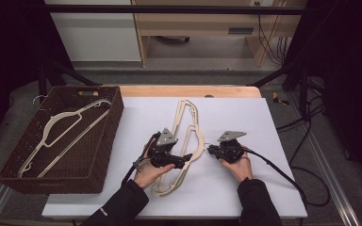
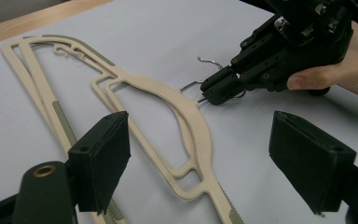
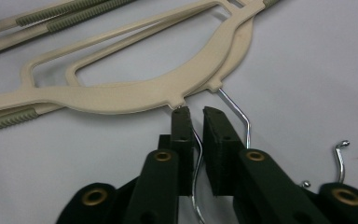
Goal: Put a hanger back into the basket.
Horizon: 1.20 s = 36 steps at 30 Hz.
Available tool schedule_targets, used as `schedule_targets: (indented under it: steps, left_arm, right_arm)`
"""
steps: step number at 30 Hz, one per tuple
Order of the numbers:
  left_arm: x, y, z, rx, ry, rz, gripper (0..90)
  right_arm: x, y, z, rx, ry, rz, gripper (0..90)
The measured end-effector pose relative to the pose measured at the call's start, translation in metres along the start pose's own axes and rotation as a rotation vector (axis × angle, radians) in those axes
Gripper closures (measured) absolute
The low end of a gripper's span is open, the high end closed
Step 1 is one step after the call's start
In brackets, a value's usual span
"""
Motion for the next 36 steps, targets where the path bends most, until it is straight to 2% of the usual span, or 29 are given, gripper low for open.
schedule_targets:
  steps: [4,5,8,12,14,18,20,22,24,25,27,30,31,34,36]
  left_arm:
    - [0.001,0.001,-0.005,0.013,0.002,0.003,20.3]
    - [0.001,0.002,-0.008,0.016,0.002,0.005,20.3]
    - [0.001,0.003,-0.013,0.029,0.003,0.006,20.3]
    - [0.002,0.004,-0.026,0.056,0.003,0.003,20.3]
    - [0.002,0.005,-0.035,0.081,-0.008,-0.010,20.5]
    - [0.002,0.006,-0.044,0.105,-0.011,-0.019,22.0]
    - [0.001,0.007,-0.051,0.129,-0.008,-0.039,22.3]
    - [-0.002,0.008,-0.059,0.153,-0.003,-0.075,25.5]
    - [-0.004,0.008,-0.062,0.161,-0.001,-0.085,26.9]
    - [-0.005,0.011,-0.068,0.192,0.000,-0.103,30.5]
    - [-0.006,0.012,-0.072,0.205,-0.004,-0.107,35.9]
    - [-0.003,0.018,-0.080,0.255,0.002,-0.127,43.0]
    - [-0.005,0.018,-0.082,0.248,0.011,-0.104,45.9]
    - [-0.004,0.020,-0.082,0.271,0.006,-0.139,54.3]
    - [-0.004,0.020,-0.080,0.279,0.015,-0.141,59.3]
  right_arm:
    - [0.001,0.000,0.001,0.009,-0.047,-0.002,87.7]
    - [0.001,-0.002,0.001,-0.005,-0.061,0.007,88.4]
    - [0.001,-0.003,0.004,-0.009,-0.058,0.015,89.0]
    - [0.004,-0.007,0.012,-0.012,-0.081,0.020,89.3]
    - [0.007,-0.009,0.015,-0.005,-0.088,0.015,89.3]
    - [0.009,-0.012,0.020,0.002,-0.088,0.017,89.4]
    - [0.011,-0.015,0.023,0.008,-0.086,0.024,89.4]
    - [0.015,-0.019,0.028,0.017,-0.085,0.021,89.4]
    - [0.016,-0.020,0.029,0.021,-0.087,0.015,89.4]
    - [0.017,-0.021,0.031,0.024,-0.088,0.008,89.4]
    - [0.018,-0.022,0.032,0.034,-0.085,0.004,89.4]
    - [0.020,-0.024,0.034,0.033,-0.086,0.012,89.4]
    - [0.020,-0.024,0.035,0.039,-0.089,0.018,89.4]
    - [0.022,-0.026,0.036,0.043,-0.086,0.009,89.4]
    - [0.023,-0.027,0.038,0.042,-0.093,0.009,89.4]
Point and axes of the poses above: each handheld gripper's, and its own axes: z roughly backward along the jaws, y roughly out of its underside, x roughly to its left, the point moved 8 cm from there along -z, roughly forward along the jaws, and after that the axes turned 1 degree about -z, right-handed, at the moved point
